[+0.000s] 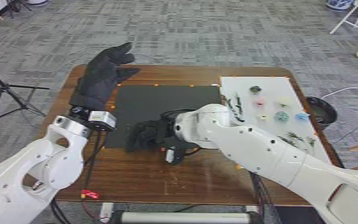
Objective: Arrange flowers
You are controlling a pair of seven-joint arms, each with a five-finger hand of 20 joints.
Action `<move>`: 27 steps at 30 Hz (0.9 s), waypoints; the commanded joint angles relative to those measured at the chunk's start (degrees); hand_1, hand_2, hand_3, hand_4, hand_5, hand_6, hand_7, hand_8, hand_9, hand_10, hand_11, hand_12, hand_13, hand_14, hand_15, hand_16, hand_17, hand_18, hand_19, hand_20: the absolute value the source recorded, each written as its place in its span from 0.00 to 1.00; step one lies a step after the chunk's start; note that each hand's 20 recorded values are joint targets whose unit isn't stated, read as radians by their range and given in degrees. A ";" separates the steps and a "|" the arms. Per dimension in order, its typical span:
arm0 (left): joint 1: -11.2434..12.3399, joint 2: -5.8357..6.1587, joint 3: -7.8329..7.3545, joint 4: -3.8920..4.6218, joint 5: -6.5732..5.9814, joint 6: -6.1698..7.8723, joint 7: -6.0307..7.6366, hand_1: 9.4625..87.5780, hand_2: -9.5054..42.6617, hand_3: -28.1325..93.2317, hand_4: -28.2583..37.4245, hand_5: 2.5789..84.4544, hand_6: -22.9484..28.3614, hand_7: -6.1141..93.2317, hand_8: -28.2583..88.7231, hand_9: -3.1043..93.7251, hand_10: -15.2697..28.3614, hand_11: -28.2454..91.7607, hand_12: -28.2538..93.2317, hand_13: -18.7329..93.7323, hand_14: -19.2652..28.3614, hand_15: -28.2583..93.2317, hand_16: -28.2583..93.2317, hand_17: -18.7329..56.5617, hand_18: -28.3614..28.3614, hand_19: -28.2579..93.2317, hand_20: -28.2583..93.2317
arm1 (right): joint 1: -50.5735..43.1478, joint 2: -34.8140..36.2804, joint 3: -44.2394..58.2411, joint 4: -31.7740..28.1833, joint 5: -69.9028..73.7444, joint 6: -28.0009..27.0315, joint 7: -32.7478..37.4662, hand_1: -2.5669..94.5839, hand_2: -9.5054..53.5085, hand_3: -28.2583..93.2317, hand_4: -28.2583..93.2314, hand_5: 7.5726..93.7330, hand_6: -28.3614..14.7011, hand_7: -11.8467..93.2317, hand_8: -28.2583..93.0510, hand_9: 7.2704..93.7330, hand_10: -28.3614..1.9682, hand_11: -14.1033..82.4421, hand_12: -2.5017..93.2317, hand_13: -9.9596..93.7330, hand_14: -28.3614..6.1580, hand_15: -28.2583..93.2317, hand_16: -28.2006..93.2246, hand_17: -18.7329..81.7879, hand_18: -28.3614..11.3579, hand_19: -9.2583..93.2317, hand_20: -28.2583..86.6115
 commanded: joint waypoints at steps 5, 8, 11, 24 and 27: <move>1.00 -0.62 -1.03 -0.25 -0.37 0.36 0.44 0.25 0.02 0.84 0.04 0.25 0.47 0.48 0.04 0.20 0.63 0.67 0.25 0.32 0.76 0.79 0.10 0.05 0.85 0.54 0.39 | -1.06 2.09 2.10 -3.84 -1.04 -1.21 -3.05 0.25 0.46 1.00 0.22 0.51 0.73 0.34 0.10 0.87 0.60 0.80 0.44 0.90 0.60 0.92 0.52 0.69 0.11 1.00 0.85; 1.14 -0.60 -1.09 -0.25 -0.47 0.38 0.44 0.24 0.02 0.85 0.04 0.24 0.47 0.50 0.04 0.20 0.61 0.67 0.25 0.30 0.75 0.77 0.09 0.04 0.85 0.55 0.37 | -1.80 3.87 2.68 -6.11 -0.41 3.52 -5.13 0.26 0.46 1.00 0.19 0.51 0.73 0.34 0.09 0.87 0.60 0.80 0.44 0.90 0.60 0.92 0.52 0.69 0.11 1.00 0.85; 1.70 -0.64 -1.54 -0.46 -0.49 0.44 0.44 0.24 0.03 0.83 0.06 0.25 0.47 0.47 0.06 0.20 0.60 0.62 0.27 0.28 0.77 0.70 0.11 0.03 0.85 0.56 0.34 | -1.79 5.53 1.87 -7.75 -1.23 10.79 -7.34 0.29 0.37 1.00 0.11 0.51 0.72 0.34 0.10 0.85 0.57 0.80 0.44 0.88 0.57 0.92 0.52 0.66 0.11 1.00 0.84; 0.25 -0.72 -0.46 0.08 -0.56 0.47 0.41 0.24 0.04 0.82 0.07 0.26 0.48 0.42 0.09 0.21 0.63 0.58 0.31 0.26 0.84 0.71 0.10 0.02 0.87 0.61 0.27 | 0.58 3.38 -0.56 -7.08 -19.36 13.46 -6.53 0.30 0.43 1.00 0.15 0.37 0.75 0.34 0.09 0.84 0.55 0.80 0.42 0.87 0.56 0.93 0.49 0.65 0.10 1.00 0.83; 0.05 -0.69 -0.21 0.10 -0.61 0.39 0.32 0.24 0.04 0.82 0.06 0.27 0.48 0.41 0.09 0.21 0.61 0.60 0.30 0.28 0.81 0.73 0.10 0.02 0.87 0.62 0.26 | 2.16 2.04 -2.72 -6.41 -23.69 12.43 -3.99 0.29 0.46 1.00 0.17 0.34 0.78 0.35 0.08 0.85 0.56 0.81 0.40 0.89 0.58 0.93 0.49 0.67 0.10 1.00 0.84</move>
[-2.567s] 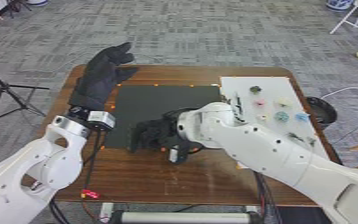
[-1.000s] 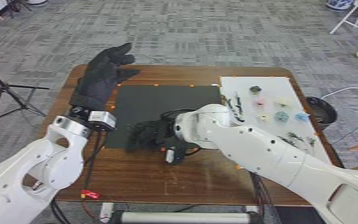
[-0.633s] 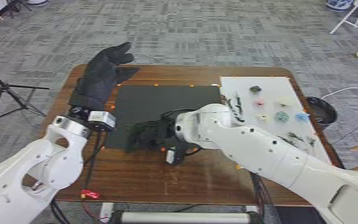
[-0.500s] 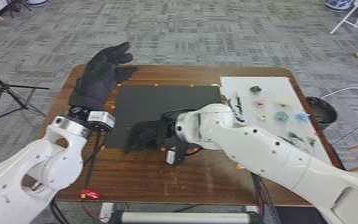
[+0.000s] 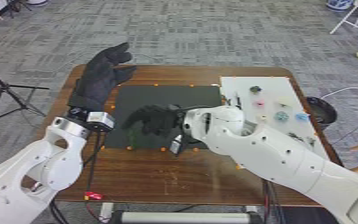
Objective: Arrange flowers
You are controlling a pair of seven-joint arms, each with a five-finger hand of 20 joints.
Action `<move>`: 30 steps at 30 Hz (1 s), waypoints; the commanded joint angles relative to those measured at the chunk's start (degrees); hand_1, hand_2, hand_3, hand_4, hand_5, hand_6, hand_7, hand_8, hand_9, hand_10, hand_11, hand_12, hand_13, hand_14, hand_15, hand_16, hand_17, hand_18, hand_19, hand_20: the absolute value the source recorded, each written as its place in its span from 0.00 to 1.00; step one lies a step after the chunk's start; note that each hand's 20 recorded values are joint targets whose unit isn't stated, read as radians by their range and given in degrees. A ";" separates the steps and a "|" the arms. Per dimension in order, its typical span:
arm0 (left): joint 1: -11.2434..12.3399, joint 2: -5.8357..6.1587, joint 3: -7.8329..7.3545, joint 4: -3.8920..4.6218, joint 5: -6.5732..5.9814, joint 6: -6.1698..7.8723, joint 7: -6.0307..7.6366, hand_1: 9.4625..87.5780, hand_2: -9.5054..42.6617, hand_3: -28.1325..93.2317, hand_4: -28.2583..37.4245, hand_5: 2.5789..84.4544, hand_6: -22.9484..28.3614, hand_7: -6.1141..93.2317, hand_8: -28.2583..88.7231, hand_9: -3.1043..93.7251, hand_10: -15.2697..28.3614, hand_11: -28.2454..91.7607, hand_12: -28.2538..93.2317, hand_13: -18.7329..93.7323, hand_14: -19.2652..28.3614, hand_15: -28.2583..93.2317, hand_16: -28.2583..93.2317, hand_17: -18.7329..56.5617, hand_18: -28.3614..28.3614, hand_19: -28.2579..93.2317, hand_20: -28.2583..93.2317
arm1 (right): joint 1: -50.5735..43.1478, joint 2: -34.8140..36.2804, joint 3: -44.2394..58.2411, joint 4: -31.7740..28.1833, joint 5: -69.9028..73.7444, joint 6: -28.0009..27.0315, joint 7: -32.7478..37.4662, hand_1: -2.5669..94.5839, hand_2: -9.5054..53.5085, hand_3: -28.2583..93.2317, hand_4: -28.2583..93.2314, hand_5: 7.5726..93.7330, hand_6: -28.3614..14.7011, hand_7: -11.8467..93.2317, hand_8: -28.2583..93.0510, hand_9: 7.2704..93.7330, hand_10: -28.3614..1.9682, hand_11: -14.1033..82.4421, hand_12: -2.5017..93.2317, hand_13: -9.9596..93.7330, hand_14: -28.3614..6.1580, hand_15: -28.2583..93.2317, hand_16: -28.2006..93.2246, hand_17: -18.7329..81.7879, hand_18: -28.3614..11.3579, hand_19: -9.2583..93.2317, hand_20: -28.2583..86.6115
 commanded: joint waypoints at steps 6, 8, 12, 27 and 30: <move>-1.59 -0.53 1.34 0.22 -0.40 0.08 0.24 0.26 0.04 0.76 0.09 0.30 0.54 0.16 0.20 0.21 0.63 0.34 0.42 0.30 0.75 0.35 0.29 0.31 0.70 0.40 0.36 | 4.55 -4.77 -5.56 2.80 -8.81 0.07 6.46 0.29 0.49 1.00 0.21 0.33 0.71 0.21 0.16 0.86 0.51 0.81 0.40 0.90 0.56 0.93 0.49 0.69 0.09 1.00 0.85; -1.55 -0.41 1.40 0.22 -0.54 0.15 0.35 0.26 0.05 0.74 0.11 0.30 0.55 0.12 0.22 0.21 0.64 0.27 0.45 0.30 0.74 0.27 0.33 0.41 0.64 0.30 0.40 | 4.47 -4.92 -5.53 3.10 -9.51 0.03 6.29 0.30 0.48 1.00 0.21 0.33 0.70 0.20 0.16 0.86 0.50 0.81 0.40 0.90 0.56 0.93 0.49 0.69 0.08 1.00 0.85; -1.56 -0.20 1.50 0.18 -0.71 0.25 0.51 0.27 0.07 0.70 0.14 0.30 0.56 0.07 0.24 0.22 0.65 0.19 0.52 0.28 0.76 0.22 0.35 0.46 0.58 0.25 0.45 | 5.32 -5.93 -6.90 3.65 -11.15 -0.56 7.43 0.31 0.46 1.00 0.21 0.33 0.67 0.16 0.18 0.86 0.48 0.80 0.41 0.90 0.54 0.93 0.49 0.69 0.08 1.00 0.85; -2.06 -0.26 1.94 0.21 -0.70 0.09 0.49 0.26 0.07 0.72 0.15 0.29 0.54 0.11 0.24 0.21 0.64 0.19 0.52 0.24 0.77 0.20 0.33 0.41 0.60 0.26 0.35 | 8.11 -8.05 -10.54 6.93 -14.17 -2.02 11.45 0.30 0.49 1.00 0.18 0.35 0.65 0.17 0.17 0.86 0.50 0.81 0.39 0.90 0.56 0.94 0.49 0.70 0.08 1.00 0.85; -1.98 -0.40 1.79 0.19 -0.60 0.03 0.39 0.26 0.07 0.71 0.15 0.29 0.54 0.10 0.24 0.20 0.64 0.18 0.52 0.21 0.79 0.19 0.32 0.43 0.57 0.26 0.34 | 8.15 -7.98 -10.79 7.22 -14.35 -1.90 11.94 0.29 0.49 1.00 0.18 0.36 0.65 0.17 0.17 0.86 0.50 0.81 0.38 0.90 0.56 0.94 0.49 0.70 0.08 1.00 0.86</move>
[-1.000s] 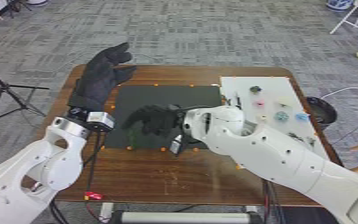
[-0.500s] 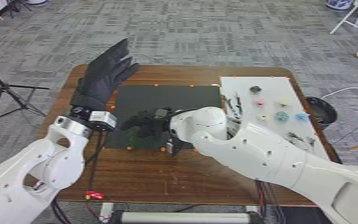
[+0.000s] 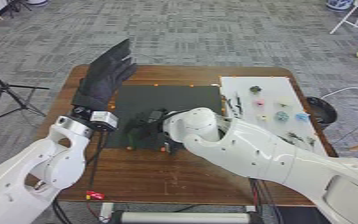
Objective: Arrange flowers
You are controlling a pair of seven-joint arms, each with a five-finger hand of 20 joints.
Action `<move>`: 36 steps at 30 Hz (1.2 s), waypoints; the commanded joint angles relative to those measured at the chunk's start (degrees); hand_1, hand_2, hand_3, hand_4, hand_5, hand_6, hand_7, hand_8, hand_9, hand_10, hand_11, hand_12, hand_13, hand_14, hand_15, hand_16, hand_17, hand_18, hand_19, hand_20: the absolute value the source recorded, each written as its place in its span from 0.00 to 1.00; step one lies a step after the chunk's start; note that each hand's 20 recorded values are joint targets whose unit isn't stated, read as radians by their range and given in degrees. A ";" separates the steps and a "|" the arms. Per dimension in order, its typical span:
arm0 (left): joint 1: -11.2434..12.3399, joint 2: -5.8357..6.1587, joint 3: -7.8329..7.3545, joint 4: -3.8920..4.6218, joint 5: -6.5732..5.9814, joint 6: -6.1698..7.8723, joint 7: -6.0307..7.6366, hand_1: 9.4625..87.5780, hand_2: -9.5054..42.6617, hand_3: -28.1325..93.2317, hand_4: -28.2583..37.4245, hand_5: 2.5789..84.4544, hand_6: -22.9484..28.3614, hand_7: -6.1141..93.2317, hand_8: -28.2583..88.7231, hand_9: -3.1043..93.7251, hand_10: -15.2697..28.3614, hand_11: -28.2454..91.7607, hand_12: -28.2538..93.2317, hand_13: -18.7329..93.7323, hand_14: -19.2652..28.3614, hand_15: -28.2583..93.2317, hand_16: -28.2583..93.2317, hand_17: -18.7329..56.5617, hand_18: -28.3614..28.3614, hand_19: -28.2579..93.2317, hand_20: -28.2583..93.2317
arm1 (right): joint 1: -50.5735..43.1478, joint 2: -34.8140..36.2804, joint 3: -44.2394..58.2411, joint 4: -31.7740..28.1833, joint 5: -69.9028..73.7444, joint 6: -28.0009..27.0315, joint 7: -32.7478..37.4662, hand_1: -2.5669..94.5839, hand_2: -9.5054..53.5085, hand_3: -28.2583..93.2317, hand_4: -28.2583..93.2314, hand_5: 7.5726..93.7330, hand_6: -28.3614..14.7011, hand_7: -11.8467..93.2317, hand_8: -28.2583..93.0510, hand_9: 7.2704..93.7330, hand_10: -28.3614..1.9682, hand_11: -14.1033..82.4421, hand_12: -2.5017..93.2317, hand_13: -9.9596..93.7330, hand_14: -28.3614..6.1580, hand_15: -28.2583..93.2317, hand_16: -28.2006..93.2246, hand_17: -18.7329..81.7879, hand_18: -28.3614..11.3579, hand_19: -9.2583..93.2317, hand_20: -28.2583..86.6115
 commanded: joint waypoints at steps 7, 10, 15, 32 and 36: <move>-0.05 -0.66 -0.47 -0.06 -0.19 -0.05 0.22 0.26 0.08 0.70 0.17 0.28 0.54 0.06 0.26 0.17 0.63 0.15 0.55 0.17 0.84 0.16 0.34 0.51 0.51 0.27 0.31 | 1.10 -0.09 0.21 1.23 -1.31 0.08 1.47 0.29 0.48 0.99 0.18 0.36 0.65 0.18 0.17 0.86 0.49 0.81 0.38 0.90 0.55 0.94 0.49 0.70 0.08 1.00 0.86; -0.13 -0.62 -0.41 0.02 -0.30 0.07 0.19 0.27 0.09 0.68 0.18 0.28 0.55 0.03 0.27 0.16 0.64 0.13 0.56 0.15 0.95 0.12 0.18 0.57 0.41 0.29 0.26 | 0.82 0.25 0.60 0.48 -1.50 0.54 1.35 0.29 0.48 0.99 0.19 0.36 0.65 0.18 0.17 0.86 0.47 0.81 0.38 0.90 0.55 0.94 0.49 0.70 0.08 1.00 0.86; -0.28 -0.81 -0.16 0.17 -0.27 0.00 0.26 0.30 0.14 0.63 0.22 0.24 0.58 0.02 0.28 0.12 0.68 0.09 0.61 0.01 1.00 0.06 0.00 0.70 0.14 0.41 0.00 | 0.23 0.77 1.61 -0.50 0.38 1.71 0.48 0.30 0.47 0.99 0.19 0.37 0.63 0.16 0.17 0.86 0.46 0.81 0.38 0.90 0.53 0.94 0.48 0.70 0.07 1.00 0.86; 3.50 -1.94 -3.11 -0.35 -0.20 0.28 0.12 0.29 0.08 0.64 0.15 0.22 0.45 0.10 0.20 0.19 0.32 0.18 0.56 0.34 0.00 0.46 0.12 0.58 0.43 0.26 0.43 | -6.09 11.66 8.17 -7.62 4.64 19.16 -0.07 0.27 0.25 1.00 0.17 0.40 0.75 0.20 0.17 0.82 0.45 0.77 0.38 0.86 0.49 0.93 0.48 0.65 0.07 1.00 0.83; 8.24 -2.12 -6.32 -1.61 0.00 0.99 -0.42 0.24 0.01 0.77 0.05 0.24 0.42 0.34 0.11 0.21 0.47 0.43 0.38 0.36 0.53 0.40 0.27 0.22 0.76 0.53 0.31 | -12.61 20.97 15.84 -14.38 7.42 27.53 6.63 0.24 0.02 0.97 0.02 0.47 0.69 0.26 0.15 0.74 0.50 0.58 0.33 0.79 0.50 0.92 0.47 0.57 0.09 1.00 0.75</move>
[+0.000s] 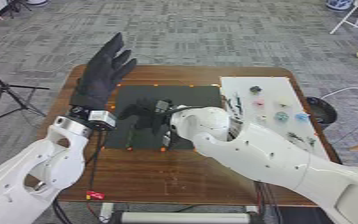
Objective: Arrange flowers
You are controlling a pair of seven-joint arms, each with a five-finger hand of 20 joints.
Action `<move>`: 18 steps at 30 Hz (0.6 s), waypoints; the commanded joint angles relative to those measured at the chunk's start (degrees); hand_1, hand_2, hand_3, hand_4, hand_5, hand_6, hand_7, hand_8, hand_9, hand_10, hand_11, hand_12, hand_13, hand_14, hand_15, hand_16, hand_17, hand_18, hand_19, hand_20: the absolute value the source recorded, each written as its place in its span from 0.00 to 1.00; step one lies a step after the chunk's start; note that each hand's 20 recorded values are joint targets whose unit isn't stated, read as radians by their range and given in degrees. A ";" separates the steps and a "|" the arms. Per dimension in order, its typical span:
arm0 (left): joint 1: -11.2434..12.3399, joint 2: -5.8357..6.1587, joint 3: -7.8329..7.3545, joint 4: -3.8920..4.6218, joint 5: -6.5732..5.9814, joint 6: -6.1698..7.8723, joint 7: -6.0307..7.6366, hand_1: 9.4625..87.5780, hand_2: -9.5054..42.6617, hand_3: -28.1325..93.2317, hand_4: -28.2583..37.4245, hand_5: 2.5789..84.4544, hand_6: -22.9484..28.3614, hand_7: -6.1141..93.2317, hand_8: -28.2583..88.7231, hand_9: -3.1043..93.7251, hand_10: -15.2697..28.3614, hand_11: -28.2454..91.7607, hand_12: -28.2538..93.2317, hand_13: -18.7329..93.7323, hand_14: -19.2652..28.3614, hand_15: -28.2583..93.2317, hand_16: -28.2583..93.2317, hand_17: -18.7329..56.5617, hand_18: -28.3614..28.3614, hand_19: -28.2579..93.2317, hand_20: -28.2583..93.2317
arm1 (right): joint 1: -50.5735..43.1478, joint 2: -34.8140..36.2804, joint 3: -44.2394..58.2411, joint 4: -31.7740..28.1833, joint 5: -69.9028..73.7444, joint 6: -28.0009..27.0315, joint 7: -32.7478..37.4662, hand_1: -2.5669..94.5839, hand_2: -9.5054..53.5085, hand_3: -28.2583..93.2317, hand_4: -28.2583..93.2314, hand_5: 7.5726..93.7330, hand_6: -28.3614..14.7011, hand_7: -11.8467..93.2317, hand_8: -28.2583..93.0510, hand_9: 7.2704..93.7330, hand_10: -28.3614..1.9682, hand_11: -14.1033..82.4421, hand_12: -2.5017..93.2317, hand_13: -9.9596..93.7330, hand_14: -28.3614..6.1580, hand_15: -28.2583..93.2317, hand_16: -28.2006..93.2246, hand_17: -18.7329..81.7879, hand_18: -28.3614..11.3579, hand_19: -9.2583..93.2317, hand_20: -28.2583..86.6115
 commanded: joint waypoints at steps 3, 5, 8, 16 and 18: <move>9.62 -1.61 -6.04 -2.34 0.00 1.59 -0.76 0.25 0.01 0.79 0.05 0.26 0.46 0.34 0.11 0.21 0.54 0.45 0.37 0.33 0.66 0.43 0.26 0.17 0.80 0.56 0.30 | -16.24 21.49 21.54 -11.88 -0.62 16.61 14.77 0.27 0.00 0.88 0.00 0.50 0.62 0.29 0.14 0.64 0.50 0.51 0.31 0.74 0.48 0.92 0.46 0.51 0.11 0.99 0.72; 9.91 -1.84 -5.97 -2.33 0.02 1.62 -0.85 0.25 0.02 0.79 0.05 0.27 0.48 0.32 0.13 0.21 0.57 0.44 0.37 0.32 0.69 0.44 0.25 0.16 0.81 0.56 0.30 | -23.11 24.27 30.30 -15.23 -2.55 16.33 20.93 0.33 0.00 0.79 0.00 0.48 0.59 0.31 0.15 0.58 0.48 0.51 0.31 0.70 0.47 0.91 0.46 0.49 0.12 0.96 0.71; 10.02 -2.29 -5.96 -2.23 -0.03 1.82 -1.18 0.25 0.03 0.78 0.06 0.28 0.49 0.30 0.14 0.21 0.59 0.44 0.37 0.31 0.70 0.45 0.25 0.15 0.81 0.56 0.30 | -31.96 29.11 40.18 -18.83 -5.36 16.50 27.42 0.40 0.00 0.69 0.00 0.44 0.55 0.37 0.15 0.51 0.45 0.54 0.32 0.64 0.43 0.91 0.46 0.47 0.13 0.95 0.71; 11.08 -1.83 -7.06 -2.58 -0.17 1.94 -1.08 0.26 0.04 0.78 0.07 0.29 0.50 0.28 0.15 0.21 0.60 0.43 0.38 0.31 0.71 0.44 0.25 0.15 0.82 0.56 0.30 | -58.93 35.05 63.46 -29.61 -12.14 9.50 38.37 0.44 0.00 0.63 0.00 0.50 0.53 0.49 0.13 0.54 0.45 0.67 0.38 0.67 0.46 0.92 0.48 0.51 0.16 0.99 0.72; 11.10 -1.77 -7.09 -2.54 -0.11 1.93 -1.12 0.26 0.04 0.78 0.08 0.29 0.50 0.27 0.15 0.21 0.60 0.43 0.38 0.30 0.71 0.44 0.25 0.15 0.82 0.56 0.30 | -63.40 35.22 66.77 -30.78 -12.62 8.51 39.54 0.45 0.00 0.62 0.00 0.51 0.54 0.48 0.13 0.56 0.45 0.68 0.39 0.68 0.46 0.92 0.48 0.51 0.16 0.99 0.72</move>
